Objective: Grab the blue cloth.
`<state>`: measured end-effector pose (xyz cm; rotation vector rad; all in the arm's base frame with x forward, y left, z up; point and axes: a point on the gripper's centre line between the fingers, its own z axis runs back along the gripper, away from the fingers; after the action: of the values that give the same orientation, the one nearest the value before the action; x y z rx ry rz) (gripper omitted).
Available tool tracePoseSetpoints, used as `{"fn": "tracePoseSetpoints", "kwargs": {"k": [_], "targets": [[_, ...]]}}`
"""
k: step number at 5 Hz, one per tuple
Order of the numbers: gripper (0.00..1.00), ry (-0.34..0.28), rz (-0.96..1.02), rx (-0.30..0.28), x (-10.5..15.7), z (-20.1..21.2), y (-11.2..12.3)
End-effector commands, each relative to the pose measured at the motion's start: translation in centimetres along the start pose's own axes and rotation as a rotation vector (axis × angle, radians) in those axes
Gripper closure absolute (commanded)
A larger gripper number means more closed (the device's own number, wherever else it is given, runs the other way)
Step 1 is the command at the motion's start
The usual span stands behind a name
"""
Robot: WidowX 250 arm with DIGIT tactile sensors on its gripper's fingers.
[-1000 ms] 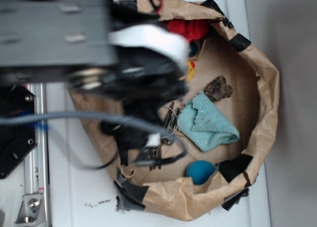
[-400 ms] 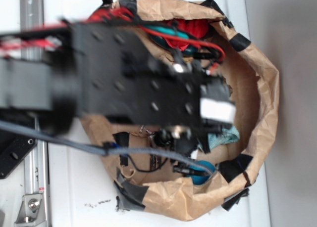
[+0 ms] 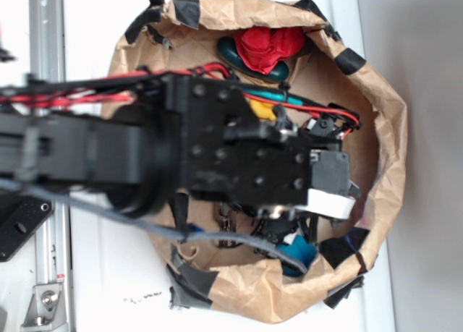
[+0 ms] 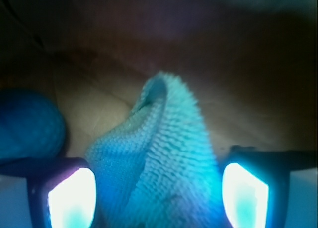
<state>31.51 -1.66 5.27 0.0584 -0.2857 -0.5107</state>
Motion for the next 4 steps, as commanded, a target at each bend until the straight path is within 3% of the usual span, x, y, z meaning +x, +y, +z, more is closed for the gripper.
{"fn": "tracePoseSetpoints", "kwargs": {"k": [1,4], "targets": [[1.0,-0.008,-0.042,-0.1,0.5,-1.9,-0.4],[1.0,-0.047,0.002,-0.101,-0.3,-0.4,-0.3]]}}
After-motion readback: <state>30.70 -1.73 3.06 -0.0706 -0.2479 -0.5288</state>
